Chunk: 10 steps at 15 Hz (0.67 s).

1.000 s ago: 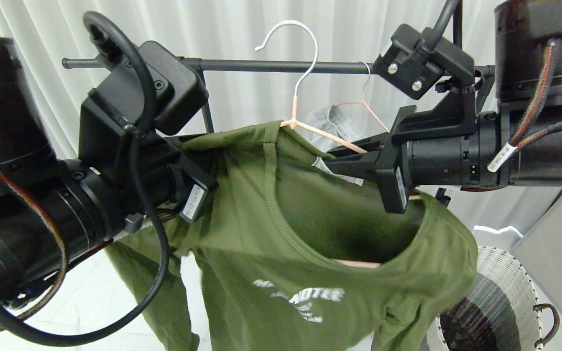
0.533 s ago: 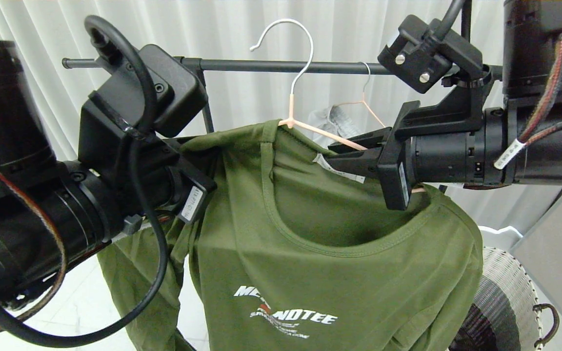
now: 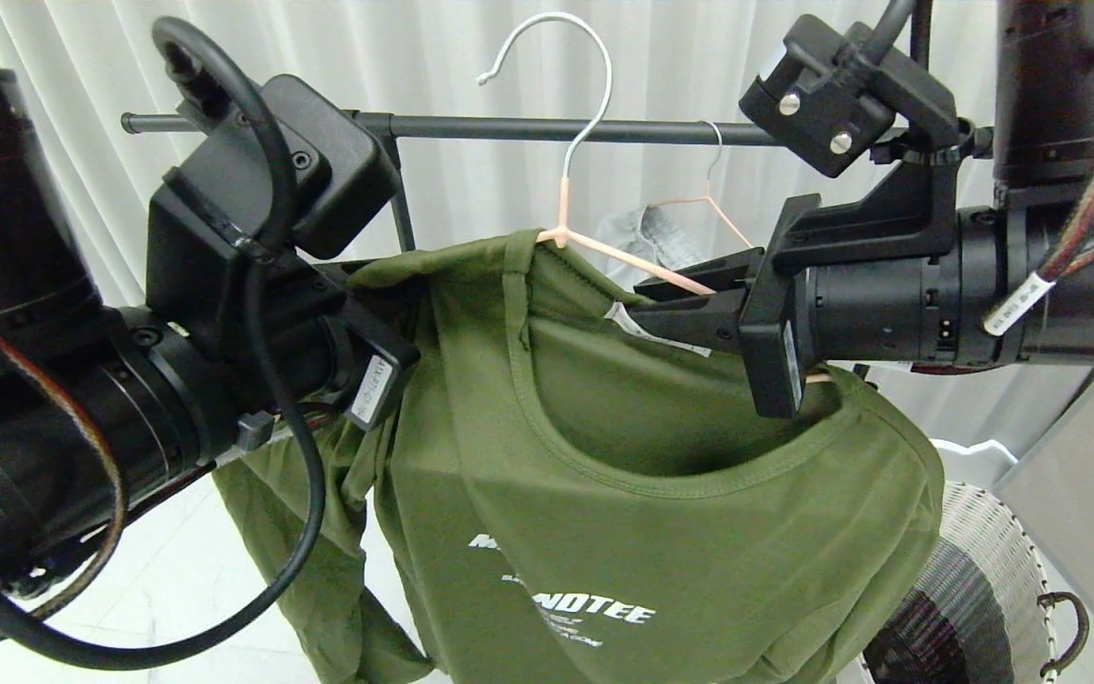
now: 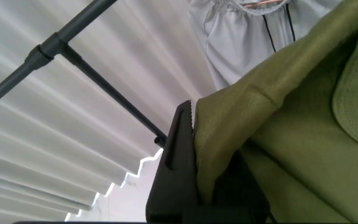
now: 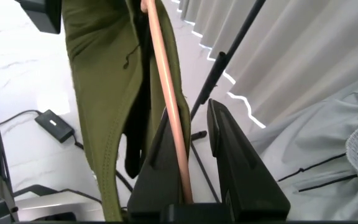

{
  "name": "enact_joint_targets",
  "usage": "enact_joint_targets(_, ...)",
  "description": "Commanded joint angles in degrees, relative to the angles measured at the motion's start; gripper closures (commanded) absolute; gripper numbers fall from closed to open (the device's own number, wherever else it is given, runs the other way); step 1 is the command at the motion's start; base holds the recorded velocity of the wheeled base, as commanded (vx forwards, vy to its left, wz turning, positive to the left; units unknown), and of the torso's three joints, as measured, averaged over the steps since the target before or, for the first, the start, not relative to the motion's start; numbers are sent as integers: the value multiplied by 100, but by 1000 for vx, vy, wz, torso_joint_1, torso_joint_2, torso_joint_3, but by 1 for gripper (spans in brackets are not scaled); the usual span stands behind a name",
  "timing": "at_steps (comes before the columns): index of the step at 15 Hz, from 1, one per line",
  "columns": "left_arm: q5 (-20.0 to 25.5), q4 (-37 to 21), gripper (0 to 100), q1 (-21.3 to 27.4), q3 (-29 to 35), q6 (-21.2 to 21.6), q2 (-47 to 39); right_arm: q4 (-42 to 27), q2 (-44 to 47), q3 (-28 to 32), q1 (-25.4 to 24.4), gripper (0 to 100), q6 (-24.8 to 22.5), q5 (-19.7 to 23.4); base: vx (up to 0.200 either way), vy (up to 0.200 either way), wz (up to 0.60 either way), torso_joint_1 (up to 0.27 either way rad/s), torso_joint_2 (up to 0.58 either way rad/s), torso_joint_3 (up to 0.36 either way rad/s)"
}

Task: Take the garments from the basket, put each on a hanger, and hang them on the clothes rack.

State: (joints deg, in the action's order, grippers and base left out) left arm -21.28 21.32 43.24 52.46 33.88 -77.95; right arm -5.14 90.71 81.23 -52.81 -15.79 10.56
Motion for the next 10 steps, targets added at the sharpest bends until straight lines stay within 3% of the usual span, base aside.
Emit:
enact_joint_targets(1,-7,65,100,0,-16,-4,-19,-57,-27,7,-1,100,-3,-19,0,0,0,0,0,0)
enact_joint_targets(2,-7,91,100,0,-34,-4,-28,-48,-27,7,-1,0,-12,-54,0,0,0,0,0,0)
enact_joint_targets(10,89,153,100,9,-166,-4,43,-48,-27,69,113,0,-3,-54,0,0,0,0,0,0)
